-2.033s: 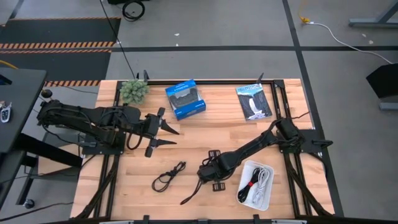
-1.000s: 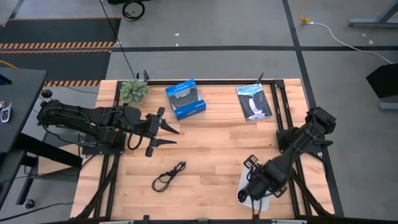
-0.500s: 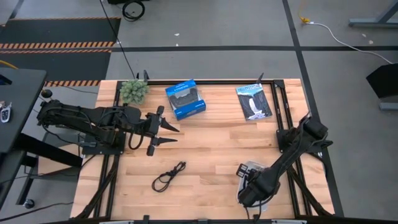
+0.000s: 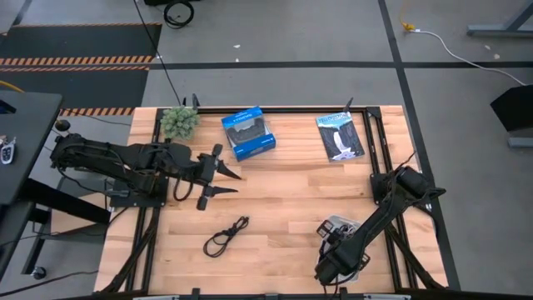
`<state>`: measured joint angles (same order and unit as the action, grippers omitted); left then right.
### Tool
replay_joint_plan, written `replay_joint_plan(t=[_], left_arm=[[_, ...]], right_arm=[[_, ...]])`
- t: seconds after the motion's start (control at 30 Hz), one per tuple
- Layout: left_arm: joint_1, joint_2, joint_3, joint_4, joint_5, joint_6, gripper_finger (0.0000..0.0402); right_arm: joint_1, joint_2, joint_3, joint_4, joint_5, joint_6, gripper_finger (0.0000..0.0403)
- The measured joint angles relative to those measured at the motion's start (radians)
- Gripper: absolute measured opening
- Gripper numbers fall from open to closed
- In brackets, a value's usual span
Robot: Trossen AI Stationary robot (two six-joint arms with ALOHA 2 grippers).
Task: Pick and place USB-C Cables
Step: Put the blue charger cable into the white bin, then put the black charger cable into the white bin
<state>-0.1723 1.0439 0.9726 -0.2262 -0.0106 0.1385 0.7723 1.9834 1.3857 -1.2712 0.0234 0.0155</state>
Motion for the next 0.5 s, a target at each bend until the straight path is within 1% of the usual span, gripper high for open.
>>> replay_joint_plan(t=[0.13,0.23,0.33,0.4,0.5], left_arm=[[-0.011,0.041,-0.001,-0.146,0.033,-0.094,0.0172],[-0.031,0.083,-0.002,-0.303,0.046,-0.228,0.0172],[-0.068,0.139,-0.002,-0.381,0.059,-0.356,0.0172],[-0.099,0.182,-0.002,-0.39,0.057,-0.432,0.0172],[-0.143,0.251,-0.002,-0.383,0.047,-0.542,0.0172]], right_arm=[[0.004,-0.086,0.0,-0.022,0.004,0.127,0.0148],[0.007,-0.158,0.0,-0.038,0.012,0.185,0.0159],[0.009,-0.228,0.001,-0.08,0.03,0.251,0.0164],[0.01,-0.278,0.0,-0.09,0.077,0.277,0.0164],[0.02,-0.355,0.0,-0.09,0.182,0.28,0.0163]])
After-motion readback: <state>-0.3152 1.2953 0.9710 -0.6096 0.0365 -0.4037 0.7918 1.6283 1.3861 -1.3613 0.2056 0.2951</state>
